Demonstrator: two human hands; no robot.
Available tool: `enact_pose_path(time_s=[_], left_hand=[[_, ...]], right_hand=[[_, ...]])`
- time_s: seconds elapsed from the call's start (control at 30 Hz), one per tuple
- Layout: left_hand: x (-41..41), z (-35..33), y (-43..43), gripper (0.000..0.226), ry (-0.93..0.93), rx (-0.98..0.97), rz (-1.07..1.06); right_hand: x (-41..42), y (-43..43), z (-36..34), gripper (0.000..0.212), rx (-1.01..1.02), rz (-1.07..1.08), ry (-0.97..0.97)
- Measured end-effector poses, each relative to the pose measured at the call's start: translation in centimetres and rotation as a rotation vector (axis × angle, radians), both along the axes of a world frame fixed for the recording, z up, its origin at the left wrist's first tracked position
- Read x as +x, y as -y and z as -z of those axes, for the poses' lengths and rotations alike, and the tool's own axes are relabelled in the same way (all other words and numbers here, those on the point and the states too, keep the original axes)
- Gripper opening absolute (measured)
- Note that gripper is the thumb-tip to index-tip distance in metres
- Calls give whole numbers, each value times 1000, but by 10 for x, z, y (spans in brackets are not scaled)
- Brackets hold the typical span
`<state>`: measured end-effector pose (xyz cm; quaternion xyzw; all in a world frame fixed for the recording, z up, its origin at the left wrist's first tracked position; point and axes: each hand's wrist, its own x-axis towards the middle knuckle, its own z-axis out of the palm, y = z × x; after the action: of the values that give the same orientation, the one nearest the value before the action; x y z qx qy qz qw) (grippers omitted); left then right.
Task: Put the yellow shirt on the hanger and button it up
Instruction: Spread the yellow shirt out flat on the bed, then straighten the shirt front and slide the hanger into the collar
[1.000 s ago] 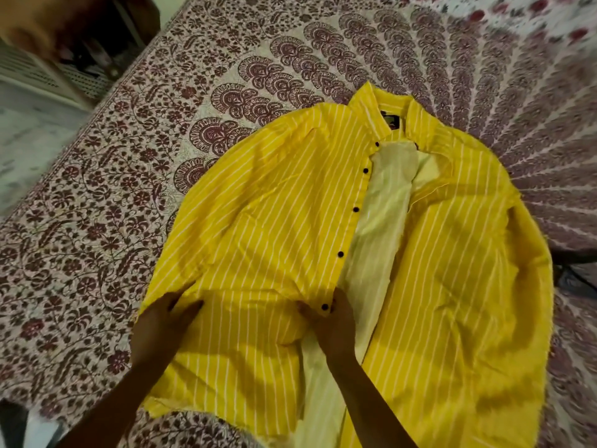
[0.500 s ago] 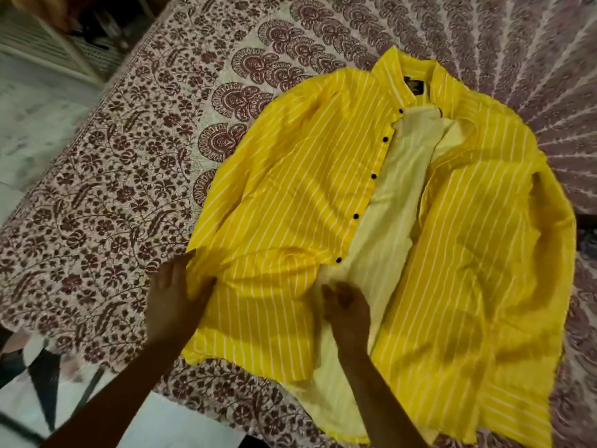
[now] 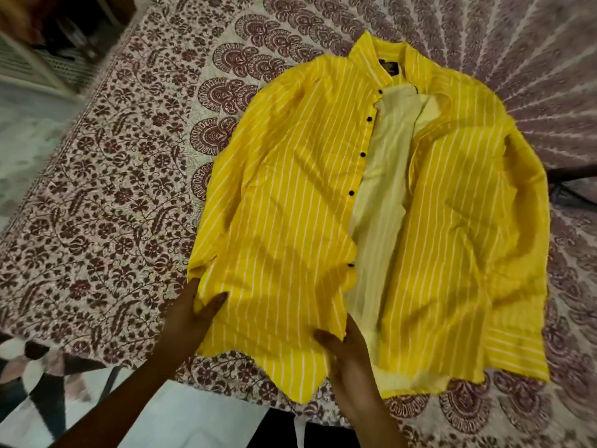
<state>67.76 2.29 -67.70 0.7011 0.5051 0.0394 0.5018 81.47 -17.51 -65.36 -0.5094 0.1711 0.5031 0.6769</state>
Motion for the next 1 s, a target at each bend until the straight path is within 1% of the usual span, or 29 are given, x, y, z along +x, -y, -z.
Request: enact_pose_path(time_s=[0.03,0.07,0.1,0.17,0.2,0.23,0.27,0.3,0.37,0.4,0.47,0.53,0.57,0.6,0.63,0.67,0.7,0.73,0.77,0.8,0.87,0.9,0.93,0.97,1.0], left_hand=[[2,0,3,52,22,-11,18],[2,1,7,46,21,-8,35],[1,2,10,41,25,5,34],[-6,10,10,45,14,26,-23],[-10,14,8,52,-24,42,-53],[-13,16,7,55,-76,61,-64],[-16,18,5,54,-137,87,-67],[-18,20,3,50,-184,119,-62],[-21,20,1,44,-237,162,-66],[-21,20,2,44,-250,174,-65],[-20,20,6,45,-303,229,-64],[-21,25,14,50,-404,387,2],[-23,26,16,51,-427,486,64],[-22,25,19,53,-415,586,139],[-15,26,27,54,-367,671,253],[-10,25,34,54,-290,743,339],[-3,20,40,50,-196,779,418],[6,16,48,45,-97,781,492],[18,12,56,40,2,744,569],[29,11,67,35,83,683,644],[50,11,86,28,177,549,755],[61,13,96,25,202,482,785],[73,15,106,24,215,401,788],[85,16,117,22,217,287,757],[97,17,126,20,219,143,692]], right_hand=[[-3,6,-2,97,3,31,-28],[-7,11,-6,97,-21,72,-33],[-10,17,-8,91,-74,111,11],[-16,23,-13,58,-306,176,225],[-19,25,-13,48,-447,169,355],[-23,30,-6,45,-566,112,470],[-25,34,-1,39,-674,2,539],[-27,37,4,30,-751,-129,567],[-28,44,16,14,-820,-348,574],[-29,47,19,15,-830,-410,588],[-31,51,26,20,-840,-468,656],[-28,54,29,17,-826,-467,717],[-27,54,31,14,-796,-493,741],[-23,51,31,8,-777,-570,741],[-19,57,34,5,-795,-601,718],[-14,57,34,14,-842,-598,740],[-11,57,35,21,-900,-526,808],[-7,60,35,24,-955,-400,904],[-1,65,35,26,-998,-301,1001],[4,71,38,33,-1054,-281,1087],[15,85,46,50,-1235,-388,1208],[21,93,51,51,-1298,-433,1246],[27,100,55,43,-1308,-451,1274],[32,106,57,30,-1269,-429,1263],[35,109,54,18,-1174,-357,1225]])
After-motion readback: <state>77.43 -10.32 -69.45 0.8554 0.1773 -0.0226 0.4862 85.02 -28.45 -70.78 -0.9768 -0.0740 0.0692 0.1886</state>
